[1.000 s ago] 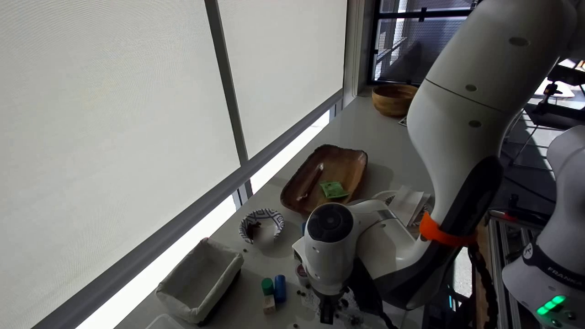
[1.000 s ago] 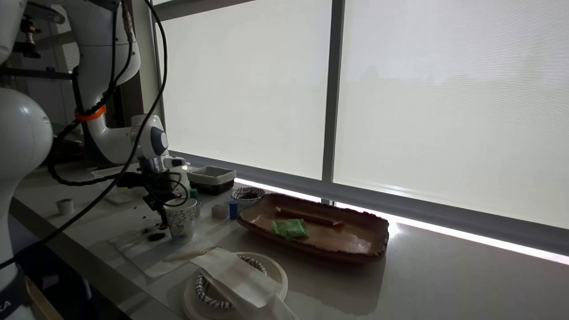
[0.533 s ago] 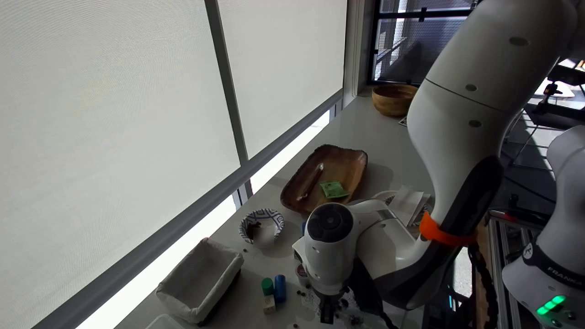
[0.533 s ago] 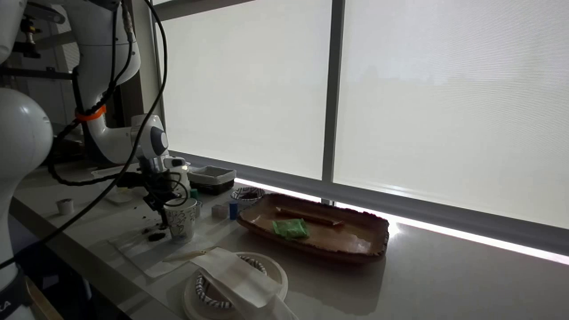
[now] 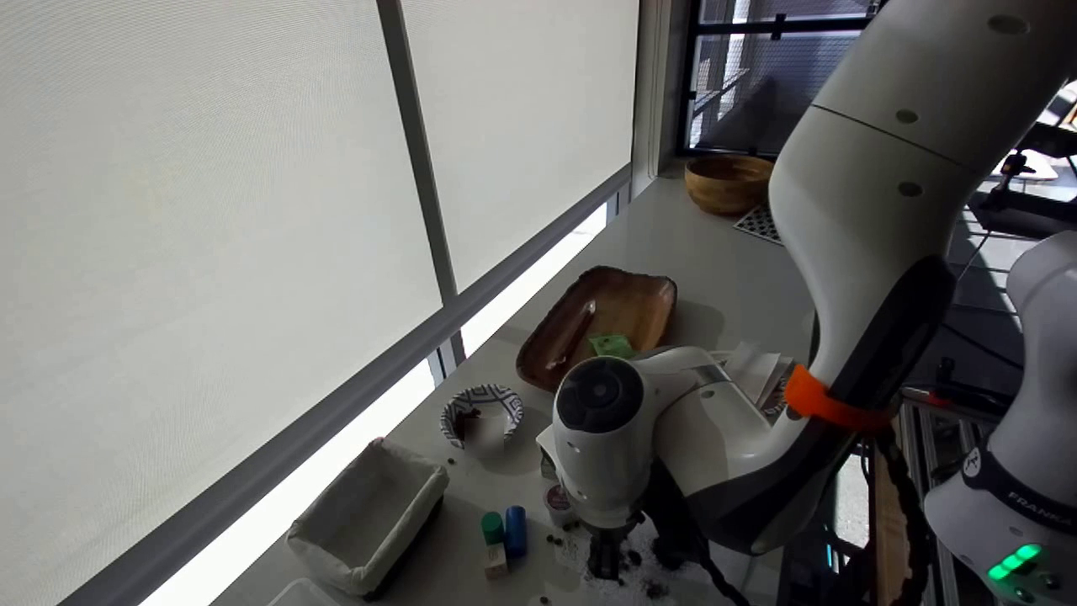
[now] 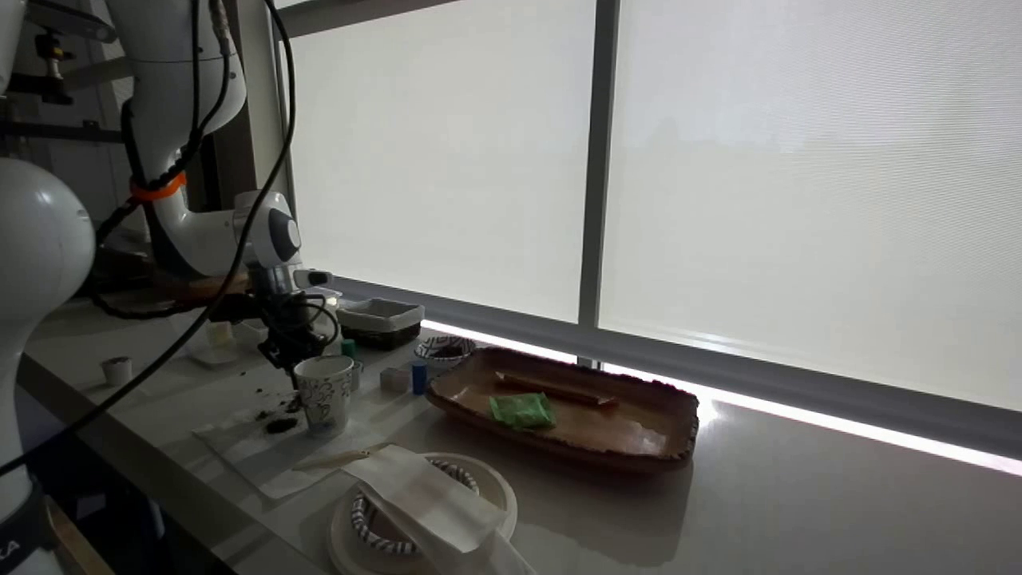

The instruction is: Put some of the objects on the serviette in the white cup

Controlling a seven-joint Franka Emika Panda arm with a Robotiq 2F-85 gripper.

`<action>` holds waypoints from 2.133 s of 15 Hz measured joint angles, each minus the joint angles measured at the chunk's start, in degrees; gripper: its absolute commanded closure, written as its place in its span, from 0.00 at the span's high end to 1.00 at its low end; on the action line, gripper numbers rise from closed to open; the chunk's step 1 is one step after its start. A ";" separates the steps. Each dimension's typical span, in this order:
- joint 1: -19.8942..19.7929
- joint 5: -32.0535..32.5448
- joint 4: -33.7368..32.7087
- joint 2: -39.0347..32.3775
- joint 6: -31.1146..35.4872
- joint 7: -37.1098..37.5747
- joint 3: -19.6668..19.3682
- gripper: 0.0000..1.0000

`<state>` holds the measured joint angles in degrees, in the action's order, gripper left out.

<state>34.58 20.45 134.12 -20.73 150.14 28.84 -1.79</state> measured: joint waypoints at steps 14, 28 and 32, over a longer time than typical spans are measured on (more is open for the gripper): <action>-6.98 5.92 3.09 15.13 -18.92 3.83 8.97 0.06; -17.31 9.83 9.40 22.99 -22.84 5.61 14.03 0.05; -18.51 9.84 9.65 22.91 -21.25 4.78 14.04 0.16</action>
<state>16.06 30.29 143.78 2.18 128.89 33.63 12.25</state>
